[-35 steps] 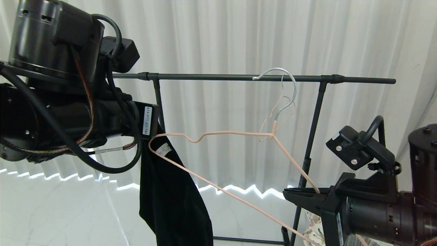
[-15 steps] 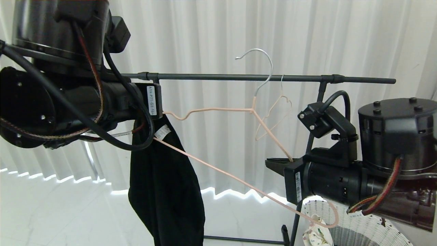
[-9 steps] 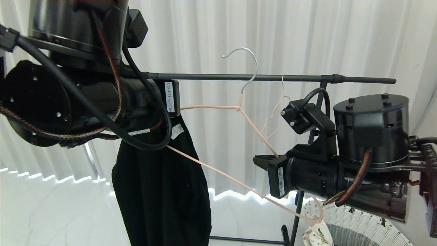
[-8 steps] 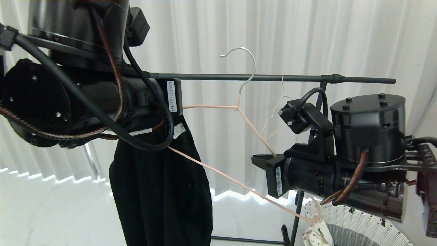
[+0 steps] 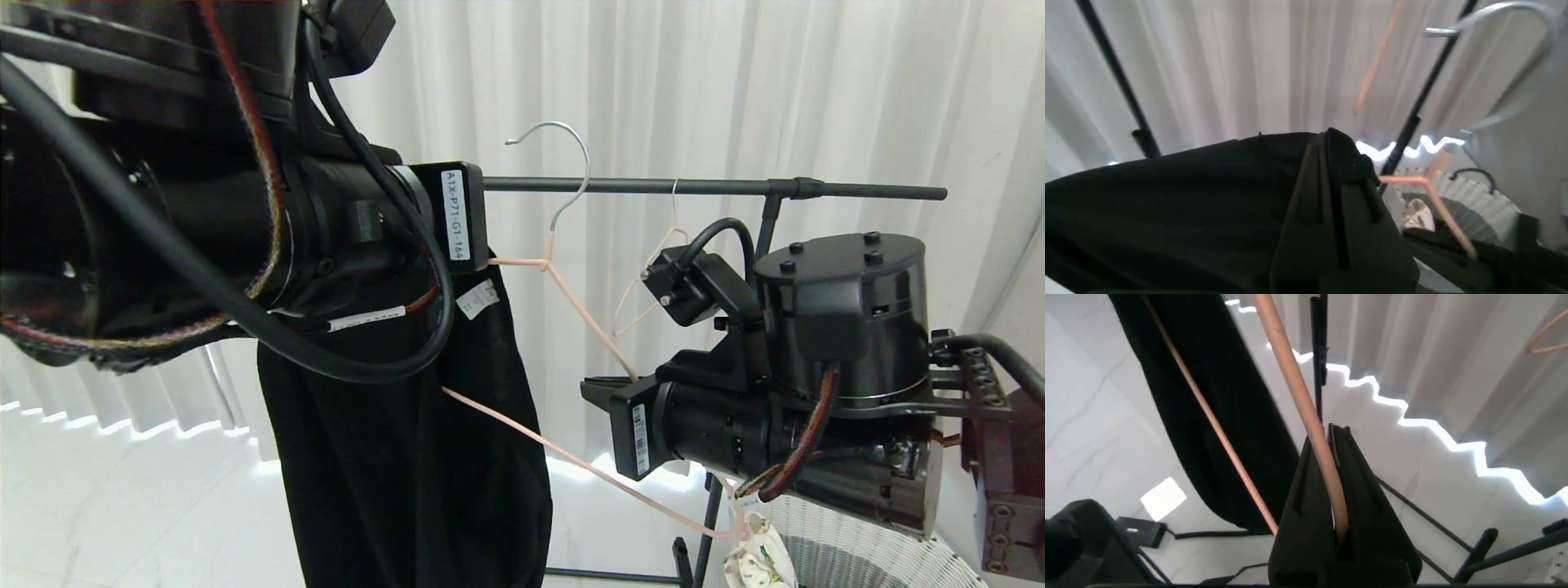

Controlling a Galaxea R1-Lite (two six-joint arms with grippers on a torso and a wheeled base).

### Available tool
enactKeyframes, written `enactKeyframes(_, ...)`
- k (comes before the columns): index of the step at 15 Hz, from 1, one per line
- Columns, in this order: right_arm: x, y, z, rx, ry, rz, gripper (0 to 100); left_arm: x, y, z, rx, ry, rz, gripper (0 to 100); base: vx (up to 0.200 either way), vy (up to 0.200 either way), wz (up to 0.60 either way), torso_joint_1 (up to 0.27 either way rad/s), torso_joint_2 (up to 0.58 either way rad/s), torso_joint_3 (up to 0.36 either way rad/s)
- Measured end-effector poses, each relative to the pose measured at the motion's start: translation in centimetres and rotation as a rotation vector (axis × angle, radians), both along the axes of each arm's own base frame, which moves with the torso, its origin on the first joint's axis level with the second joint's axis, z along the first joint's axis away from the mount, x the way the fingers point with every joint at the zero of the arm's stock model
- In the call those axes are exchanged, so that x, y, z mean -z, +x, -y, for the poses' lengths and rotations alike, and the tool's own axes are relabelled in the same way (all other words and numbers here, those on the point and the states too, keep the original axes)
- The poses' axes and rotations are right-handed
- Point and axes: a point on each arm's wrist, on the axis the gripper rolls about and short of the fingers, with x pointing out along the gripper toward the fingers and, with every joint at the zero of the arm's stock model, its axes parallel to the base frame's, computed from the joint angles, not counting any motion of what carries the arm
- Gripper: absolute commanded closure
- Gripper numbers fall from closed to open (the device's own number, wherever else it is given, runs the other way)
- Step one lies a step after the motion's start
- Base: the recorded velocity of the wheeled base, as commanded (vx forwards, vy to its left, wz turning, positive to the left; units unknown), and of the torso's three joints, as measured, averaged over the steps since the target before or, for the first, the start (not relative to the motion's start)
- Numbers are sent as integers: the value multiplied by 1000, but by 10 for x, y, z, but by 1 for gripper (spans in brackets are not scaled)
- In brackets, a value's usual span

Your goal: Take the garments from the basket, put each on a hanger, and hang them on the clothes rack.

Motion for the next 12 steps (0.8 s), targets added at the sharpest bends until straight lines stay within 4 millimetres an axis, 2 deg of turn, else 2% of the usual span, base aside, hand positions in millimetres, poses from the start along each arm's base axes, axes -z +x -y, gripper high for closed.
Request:
enactKeyframes(3, 2, -1, 2, 57, -10, 6, 100, -3, 3, -5, -22, -7, 9, 100, 0, 0, 0, 0, 0, 0)
enactKeyframes(8, 1, -6, 24, 102, -38, -21, 100, -7, 39, -50, -231, 16, 25, 100, 0, 0, 0, 0, 0, 0)
enactKeyframes(12, -8, 0, 39, 188, -16, 10, 100, -7, 42, -55, -249, 16, 25, 100, 0, 0, 0, 0, 0, 0)
